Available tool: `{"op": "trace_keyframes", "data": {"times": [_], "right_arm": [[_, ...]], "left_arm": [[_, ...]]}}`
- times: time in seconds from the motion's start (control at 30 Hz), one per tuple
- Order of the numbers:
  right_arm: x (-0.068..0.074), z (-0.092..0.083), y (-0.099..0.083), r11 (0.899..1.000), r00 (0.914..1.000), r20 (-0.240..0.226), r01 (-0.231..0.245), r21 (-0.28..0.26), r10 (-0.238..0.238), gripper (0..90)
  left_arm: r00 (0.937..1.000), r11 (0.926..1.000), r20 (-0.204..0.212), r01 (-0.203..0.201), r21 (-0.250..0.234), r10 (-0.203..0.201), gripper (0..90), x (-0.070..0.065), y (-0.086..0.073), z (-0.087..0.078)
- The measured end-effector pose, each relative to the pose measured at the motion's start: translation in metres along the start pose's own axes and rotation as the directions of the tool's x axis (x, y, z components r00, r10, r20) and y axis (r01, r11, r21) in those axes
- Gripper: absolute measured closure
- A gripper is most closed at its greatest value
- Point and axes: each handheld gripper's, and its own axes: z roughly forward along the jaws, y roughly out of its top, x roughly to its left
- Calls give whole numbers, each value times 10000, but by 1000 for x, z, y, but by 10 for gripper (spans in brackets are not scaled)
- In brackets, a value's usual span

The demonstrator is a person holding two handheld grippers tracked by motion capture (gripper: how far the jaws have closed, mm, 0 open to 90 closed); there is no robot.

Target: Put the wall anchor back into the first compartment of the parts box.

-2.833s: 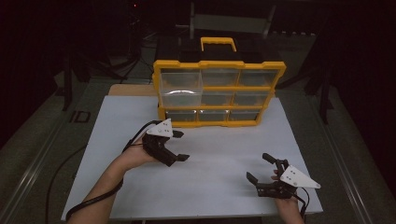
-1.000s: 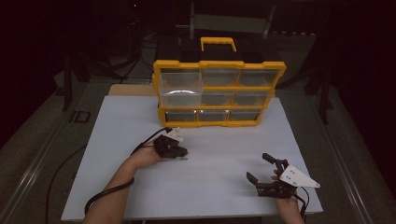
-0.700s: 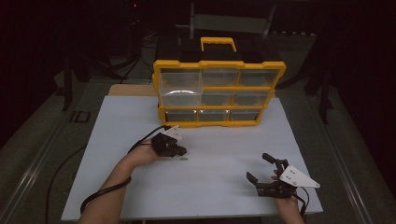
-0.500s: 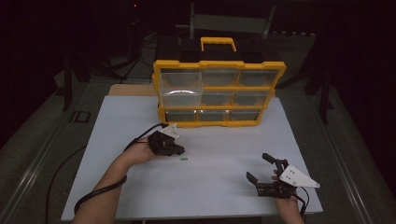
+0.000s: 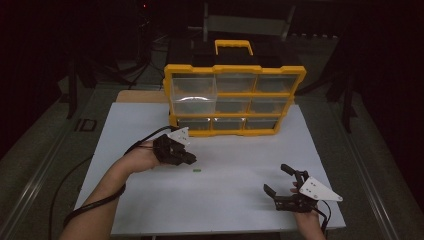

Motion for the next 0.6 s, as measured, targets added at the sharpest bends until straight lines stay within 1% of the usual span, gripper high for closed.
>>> {"op": "trace_keyframes", "data": {"times": [0.07,0.1,0.13,0.17,0.27,0.33,0.37,0.43,0.47,0.5,0.53,0.57,0.6], "right_arm": [[0,0,0,10000,10000,2,7,-3,-7,89],[0,0,0,10000,10000,14,-26,-16,26,89],[0,0,0,10000,10000,-2,13,-4,-13,89],[0,0,0,10000,10000,-8,-3,-1,3,89],[0,0,0,10000,10000,7,-16,-10,16,89],[0,0,0,10000,10000,17,-18,-13,18,89],[0,0,0,10000,10000,23,-16,-17,16,89],[0,0,0,10000,10000,8,-12,-10,12,89],[0,0,0,10000,10000,25,-34,-23,34,89],[0,0,1,10000,10000,28,-25,-20,25,89],[0,0,1,10000,10000,22,-19,-33,19,89],[0,0,1,10000,10000,24,-20,-31,20,89],[0,0,1,10000,10000,29,-18,-33,18,89]], "left_arm": [[9999,9999,33,-102,51,102,844,-3,4,-6],[9998,9998,42,-182,-20,182,844,-4,6,-9],[9998,9998,49,-182,-23,182,844,-5,9,-12],[9996,9996,69,-278,11,278,844,-6,11,-15],[9992,9992,62,-391,-56,391,844,-8,16,-24],[9992,9992,90,-382,-141,383,844,-9,19,-31],[9990,9988,0,-453,-158,453,844,-10,20,-34],[9987,9985,37,-517,-157,518,844,-11,24,-40],[9984,9983,-49,-563,-145,563,844,-12,26,-43],[9986,9985,-3,-527,-156,527,844,-12,28,-45],[9982,9980,-3,-608,-161,608,844,-13,29,-48],[9982,9980,-35,-594,-238,593,844,-13,31,-51],[9981,9978,-13,-623,-215,622,844,-14,33,-53]]}}
